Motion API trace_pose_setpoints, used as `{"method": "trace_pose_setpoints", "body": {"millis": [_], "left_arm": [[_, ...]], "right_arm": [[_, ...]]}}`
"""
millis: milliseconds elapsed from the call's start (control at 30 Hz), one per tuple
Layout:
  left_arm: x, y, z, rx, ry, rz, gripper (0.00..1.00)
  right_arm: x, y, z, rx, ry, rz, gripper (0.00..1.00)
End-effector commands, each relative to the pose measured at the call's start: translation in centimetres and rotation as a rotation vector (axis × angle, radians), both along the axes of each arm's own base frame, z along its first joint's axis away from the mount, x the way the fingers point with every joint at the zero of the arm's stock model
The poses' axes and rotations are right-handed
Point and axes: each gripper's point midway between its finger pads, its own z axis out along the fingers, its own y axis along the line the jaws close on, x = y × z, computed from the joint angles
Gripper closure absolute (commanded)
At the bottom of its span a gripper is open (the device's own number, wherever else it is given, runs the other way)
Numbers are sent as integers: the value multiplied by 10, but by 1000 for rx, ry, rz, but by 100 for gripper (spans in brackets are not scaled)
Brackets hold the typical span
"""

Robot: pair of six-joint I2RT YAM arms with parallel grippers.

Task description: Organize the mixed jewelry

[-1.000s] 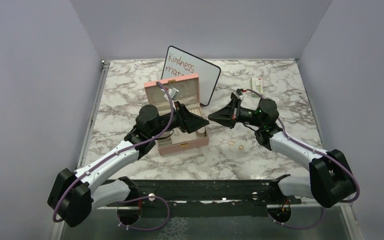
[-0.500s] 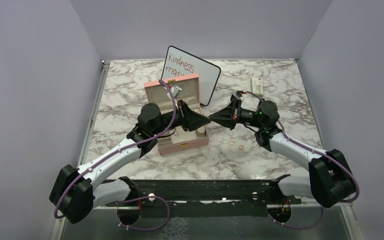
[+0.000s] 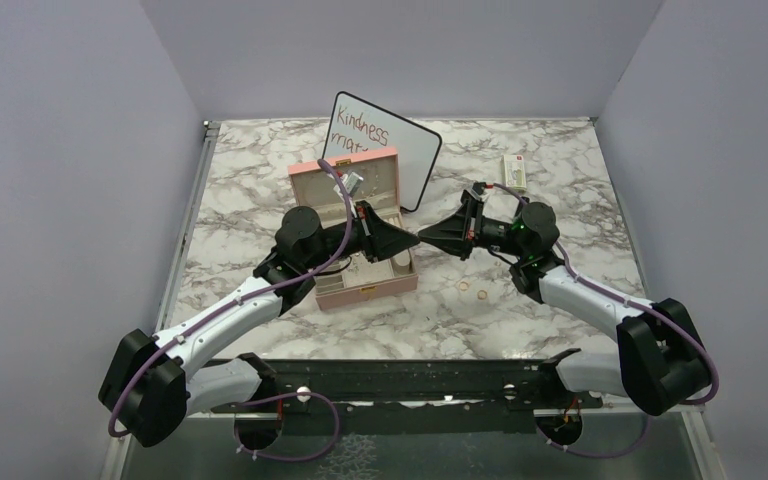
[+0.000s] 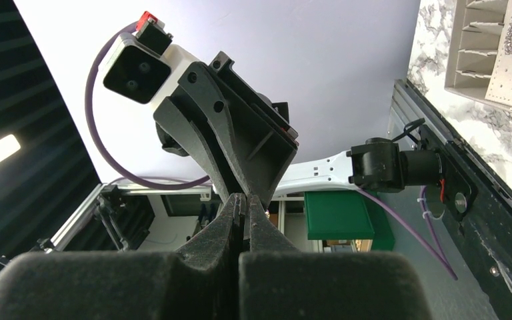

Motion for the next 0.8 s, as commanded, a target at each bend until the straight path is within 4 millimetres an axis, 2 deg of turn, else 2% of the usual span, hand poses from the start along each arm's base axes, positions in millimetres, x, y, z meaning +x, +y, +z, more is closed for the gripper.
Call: {"method": "trace_pose_setpoints", "body": {"millis": [0, 333, 367, 433, 533, 567, 633, 767], "left_arm": [[-1, 0, 14, -20, -49, 2, 93], [10, 4, 0, 56, 14, 67, 98], [10, 4, -1, 64, 23, 71, 98], [13, 6, -5, 96, 42, 92, 99], [18, 11, -11, 154, 64, 124, 100], [18, 13, -14, 180, 72, 130, 100], [21, 18, -20, 235, 93, 151, 100], [23, 36, -38, 373, 167, 196, 100]], "right_arm": [[0, -3, 5, 18, -28, -26, 99], [6, -5, -2, 2, -19, -70, 99], [6, -5, -4, -2, -18, -73, 96], [7, -4, -6, -8, -17, -76, 80], [9, -5, -12, -27, -9, -92, 48], [10, -6, -17, -41, 8, -104, 40], [12, -8, -27, -69, 33, -133, 32], [16, -16, -51, -152, 64, -199, 30]]}}
